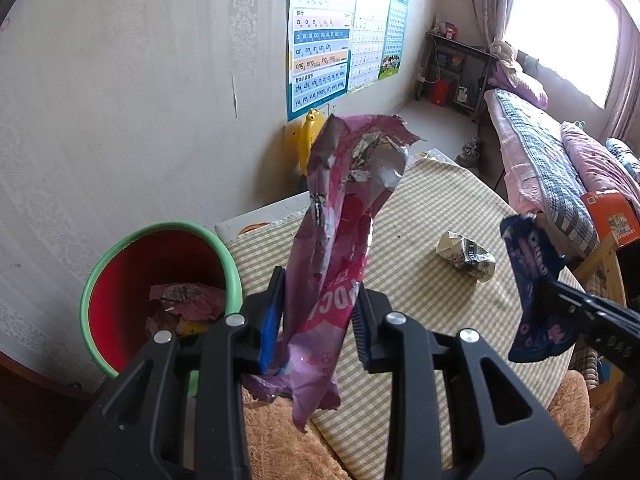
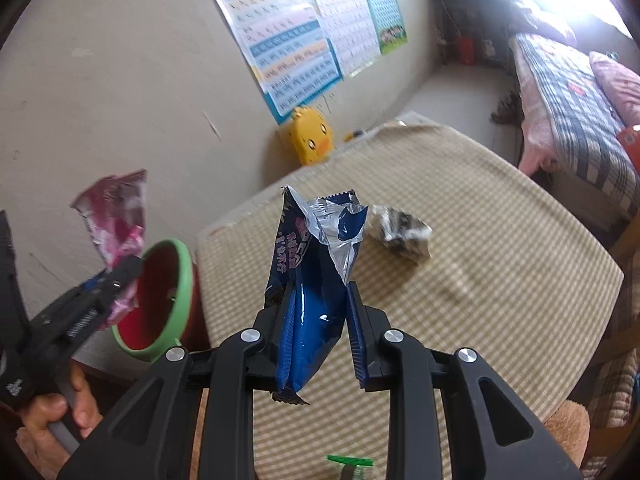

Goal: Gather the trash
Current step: 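Carry both wrappers over the red bucket and open both tools to drop them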

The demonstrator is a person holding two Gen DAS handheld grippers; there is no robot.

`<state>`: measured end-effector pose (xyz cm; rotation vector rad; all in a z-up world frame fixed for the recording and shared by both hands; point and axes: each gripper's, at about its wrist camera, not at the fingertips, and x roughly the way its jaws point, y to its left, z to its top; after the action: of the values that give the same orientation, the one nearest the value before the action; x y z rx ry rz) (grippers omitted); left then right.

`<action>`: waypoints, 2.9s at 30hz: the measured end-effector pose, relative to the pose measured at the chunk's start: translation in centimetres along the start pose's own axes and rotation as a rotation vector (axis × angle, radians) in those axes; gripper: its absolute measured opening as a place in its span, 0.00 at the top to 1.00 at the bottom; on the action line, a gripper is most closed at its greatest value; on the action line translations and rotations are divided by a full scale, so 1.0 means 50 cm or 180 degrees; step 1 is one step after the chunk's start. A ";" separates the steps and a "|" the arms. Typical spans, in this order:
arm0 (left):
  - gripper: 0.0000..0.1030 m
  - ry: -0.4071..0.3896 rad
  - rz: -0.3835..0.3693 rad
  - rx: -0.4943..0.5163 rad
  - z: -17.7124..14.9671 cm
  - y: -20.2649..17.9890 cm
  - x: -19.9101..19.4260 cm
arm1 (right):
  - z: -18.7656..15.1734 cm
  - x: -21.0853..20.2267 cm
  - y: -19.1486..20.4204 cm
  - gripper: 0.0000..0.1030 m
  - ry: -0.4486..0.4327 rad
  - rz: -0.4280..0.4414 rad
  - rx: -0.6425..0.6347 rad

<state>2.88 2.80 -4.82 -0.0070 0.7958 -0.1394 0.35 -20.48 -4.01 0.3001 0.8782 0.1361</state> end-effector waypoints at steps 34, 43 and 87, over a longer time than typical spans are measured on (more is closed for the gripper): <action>0.72 0.0022 0.0104 -0.0321 -0.013 0.101 0.015 | 0.014 0.040 0.155 0.76 0.0079 0.0220 -0.0477; 0.72 0.0014 0.0256 -0.0451 -0.022 0.154 0.019 | 0.009 0.073 0.212 0.76 0.0181 0.0299 -0.0634; 0.72 0.0416 0.0798 -0.1112 -0.102 0.419 0.107 | 0.021 0.281 0.469 0.76 0.0580 0.0536 -0.1323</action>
<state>5.48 23.10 -13.45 -0.2295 0.9364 0.2399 10.22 4.94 -6.37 -0.0290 0.9805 0.5013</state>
